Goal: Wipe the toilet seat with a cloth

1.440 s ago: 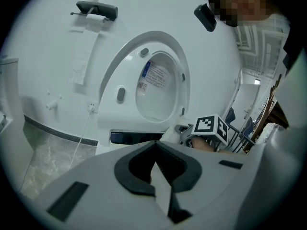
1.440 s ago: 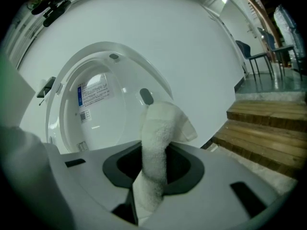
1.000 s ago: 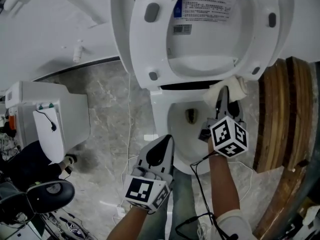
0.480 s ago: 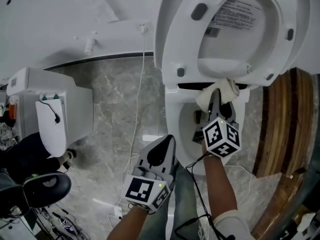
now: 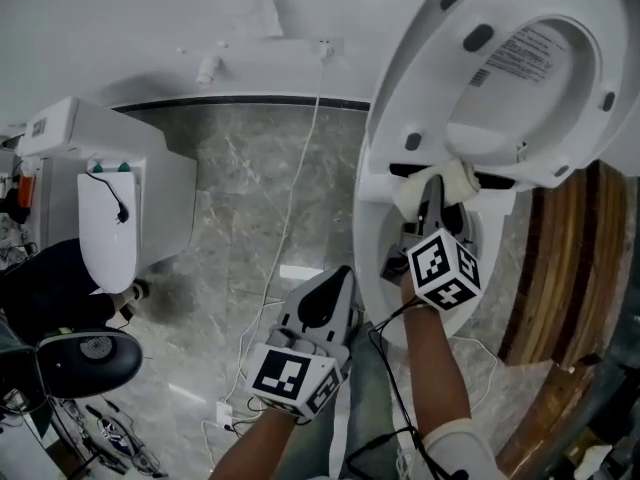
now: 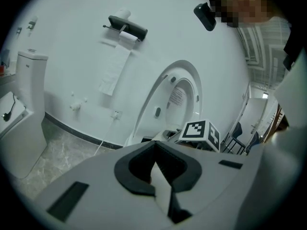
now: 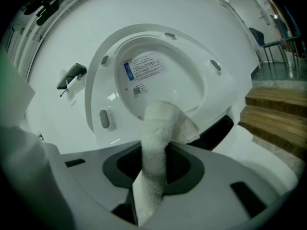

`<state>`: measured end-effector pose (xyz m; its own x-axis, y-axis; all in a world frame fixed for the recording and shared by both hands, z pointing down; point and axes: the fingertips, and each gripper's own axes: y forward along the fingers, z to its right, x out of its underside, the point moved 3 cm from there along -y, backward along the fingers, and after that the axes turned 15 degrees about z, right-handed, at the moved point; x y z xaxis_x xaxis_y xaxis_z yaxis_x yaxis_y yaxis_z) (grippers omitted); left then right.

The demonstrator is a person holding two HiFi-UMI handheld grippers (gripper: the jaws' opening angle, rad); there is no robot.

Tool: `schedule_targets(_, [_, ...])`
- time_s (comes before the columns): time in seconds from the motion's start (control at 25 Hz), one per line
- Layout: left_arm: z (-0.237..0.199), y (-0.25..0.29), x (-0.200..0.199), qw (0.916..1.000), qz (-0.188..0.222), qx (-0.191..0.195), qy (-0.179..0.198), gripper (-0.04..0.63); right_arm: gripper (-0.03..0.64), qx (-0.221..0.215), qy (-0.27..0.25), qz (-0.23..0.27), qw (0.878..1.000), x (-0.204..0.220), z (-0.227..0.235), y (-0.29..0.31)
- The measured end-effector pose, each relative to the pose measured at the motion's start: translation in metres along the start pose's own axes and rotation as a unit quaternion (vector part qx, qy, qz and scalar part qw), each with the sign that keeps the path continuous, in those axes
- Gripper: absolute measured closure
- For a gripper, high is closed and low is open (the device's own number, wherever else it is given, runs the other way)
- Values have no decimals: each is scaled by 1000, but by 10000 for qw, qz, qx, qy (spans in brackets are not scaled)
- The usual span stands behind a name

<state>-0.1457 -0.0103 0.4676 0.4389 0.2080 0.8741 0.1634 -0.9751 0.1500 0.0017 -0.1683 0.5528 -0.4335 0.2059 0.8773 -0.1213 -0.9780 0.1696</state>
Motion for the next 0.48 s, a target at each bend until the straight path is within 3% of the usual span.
schedule_targets(0.48, [1,-18,-39,9994,332,59,46,586,517,-227,349,-179,9990,-18,-54,-1])
